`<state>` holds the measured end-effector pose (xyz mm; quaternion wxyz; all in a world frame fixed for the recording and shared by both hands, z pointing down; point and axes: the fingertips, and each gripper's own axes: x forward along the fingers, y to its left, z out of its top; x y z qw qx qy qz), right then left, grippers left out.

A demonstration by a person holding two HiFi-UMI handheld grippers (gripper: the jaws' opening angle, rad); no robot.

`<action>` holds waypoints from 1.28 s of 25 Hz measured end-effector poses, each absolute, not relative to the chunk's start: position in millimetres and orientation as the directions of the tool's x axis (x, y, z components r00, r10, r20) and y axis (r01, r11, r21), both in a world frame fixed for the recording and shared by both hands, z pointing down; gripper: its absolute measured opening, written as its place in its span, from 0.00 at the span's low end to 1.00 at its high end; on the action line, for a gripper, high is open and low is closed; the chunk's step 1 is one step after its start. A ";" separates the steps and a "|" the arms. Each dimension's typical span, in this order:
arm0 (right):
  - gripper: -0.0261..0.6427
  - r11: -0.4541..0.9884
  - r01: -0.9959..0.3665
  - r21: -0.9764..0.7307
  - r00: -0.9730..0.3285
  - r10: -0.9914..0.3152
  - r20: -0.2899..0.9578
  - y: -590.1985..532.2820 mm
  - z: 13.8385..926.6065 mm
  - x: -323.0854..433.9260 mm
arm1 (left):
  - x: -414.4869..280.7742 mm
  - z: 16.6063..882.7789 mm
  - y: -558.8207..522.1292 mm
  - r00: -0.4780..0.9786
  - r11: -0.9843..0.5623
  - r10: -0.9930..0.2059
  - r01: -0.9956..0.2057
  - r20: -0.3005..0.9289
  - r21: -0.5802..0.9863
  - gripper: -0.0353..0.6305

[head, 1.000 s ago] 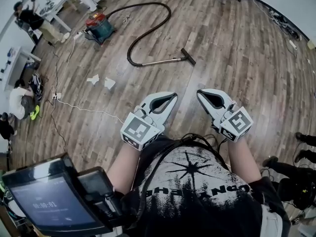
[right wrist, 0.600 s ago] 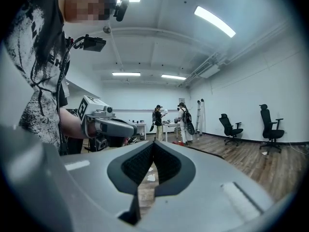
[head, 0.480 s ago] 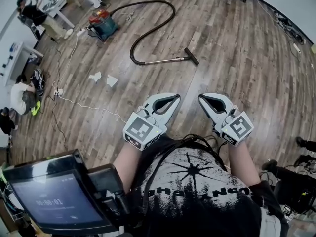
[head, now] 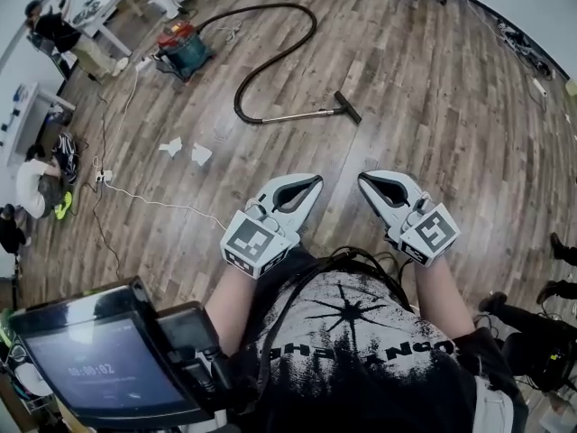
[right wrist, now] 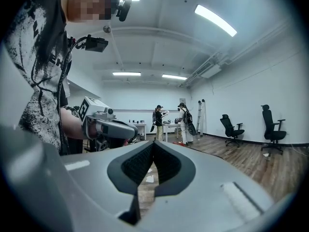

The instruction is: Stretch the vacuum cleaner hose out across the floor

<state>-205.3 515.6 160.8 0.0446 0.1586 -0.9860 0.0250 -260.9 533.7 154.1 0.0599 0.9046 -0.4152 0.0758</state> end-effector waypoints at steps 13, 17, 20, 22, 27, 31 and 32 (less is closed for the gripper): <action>0.05 0.918 -0.395 0.006 -0.912 -0.393 0.116 421.9 146.7 -292.3 | -349.9 141.3 438.6 0.715 -0.716 -0.686 -0.696 0.139 0.046 0.05; 0.05 0.907 -0.421 -0.010 -0.902 -0.418 0.110 395.7 149.2 -321.3 | -377.0 140.0 406.0 0.739 -0.740 -0.660 -0.670 0.135 0.053 0.05; 0.05 0.893 -0.449 -0.016 -0.889 -0.444 0.112 379.8 153.9 -341.4 | -396.2 141.4 385.3 0.762 -0.764 -0.632 -0.643 0.140 0.050 0.05; 0.05 0.882 -0.470 -0.012 -0.877 -0.466 0.114 367.1 157.4 -354.0 | -409.9 147.8 372.6 0.777 -0.780 -0.611 -0.624 0.151 0.050 0.05; 0.05 0.865 -0.501 -0.007 -0.860 -0.497 0.120 335.5 163.1 -378.6 | -438.7 158.4 343.0 0.791 -0.796 -0.589 -0.603 0.168 0.051 0.05; 0.05 0.863 -0.505 -0.004 -0.855 -0.500 0.137 325.1 171.3 -391.2 | -452.8 165.2 331.2 0.795 -0.797 -0.585 -0.600 0.162 0.064 0.05; 0.05 0.862 -0.507 -0.005 -0.854 -0.501 0.143 322.2 173.8 -392.7 | -454.8 168.7 328.5 0.795 -0.797 -0.584 -0.600 0.163 0.070 0.05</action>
